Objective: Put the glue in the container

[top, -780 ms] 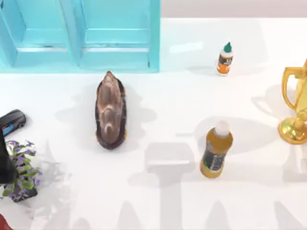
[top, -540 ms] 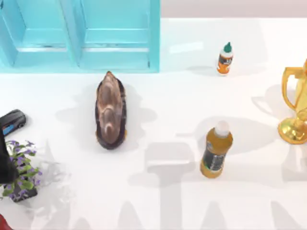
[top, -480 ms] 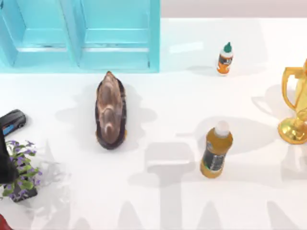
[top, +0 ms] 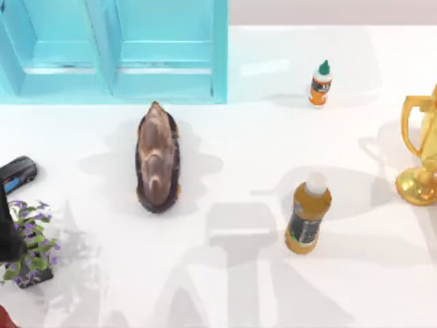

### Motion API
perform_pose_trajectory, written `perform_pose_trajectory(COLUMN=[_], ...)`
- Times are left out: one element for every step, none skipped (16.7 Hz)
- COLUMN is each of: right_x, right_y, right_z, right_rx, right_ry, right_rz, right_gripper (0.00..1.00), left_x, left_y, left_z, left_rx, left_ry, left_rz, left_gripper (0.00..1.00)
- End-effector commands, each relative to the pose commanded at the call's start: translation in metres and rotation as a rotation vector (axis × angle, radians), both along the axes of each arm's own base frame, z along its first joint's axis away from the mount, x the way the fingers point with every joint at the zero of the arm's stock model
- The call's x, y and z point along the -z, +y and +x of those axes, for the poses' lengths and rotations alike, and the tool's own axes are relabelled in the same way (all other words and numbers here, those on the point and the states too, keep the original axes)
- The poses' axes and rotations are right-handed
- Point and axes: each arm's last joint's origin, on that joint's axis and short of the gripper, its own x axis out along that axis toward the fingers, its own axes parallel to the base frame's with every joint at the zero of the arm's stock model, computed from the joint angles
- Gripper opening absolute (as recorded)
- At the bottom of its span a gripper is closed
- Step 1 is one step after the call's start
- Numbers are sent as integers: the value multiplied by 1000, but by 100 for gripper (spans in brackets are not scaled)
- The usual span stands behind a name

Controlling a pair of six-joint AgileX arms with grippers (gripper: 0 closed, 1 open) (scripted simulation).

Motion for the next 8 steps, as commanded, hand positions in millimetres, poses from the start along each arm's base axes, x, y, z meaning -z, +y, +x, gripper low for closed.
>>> perform_pose_trajectory(right_x=[-10,-18,-24,-28,-29,-27,-22,-15], right_y=[6,13,22,32,43,55,67,80], right_z=[13,27,42,59,76,93,111,127], right_rx=[-14,-27,-40,-52,-62,-71,-78,-83], right_ry=[-4,-6,-6,-3,2,11,22,37], right_rz=[9,18,27,36,44,51,57,61], right_gripper=[100,100,100,100,100,100,100,100], left_x=[0,0,0,0,0,0,0,0], left_y=[0,0,0,0,0,0,0,0], left_z=[0,0,0,0,0,0,0,0], left_rx=[0,0,0,0,0,0,0,0], left_ry=[0,0,0,0,0,0,0,0], left_rz=[0,0,0,0,0,0,0,0], left_gripper=[100,100,100,100,100,100,100,100])
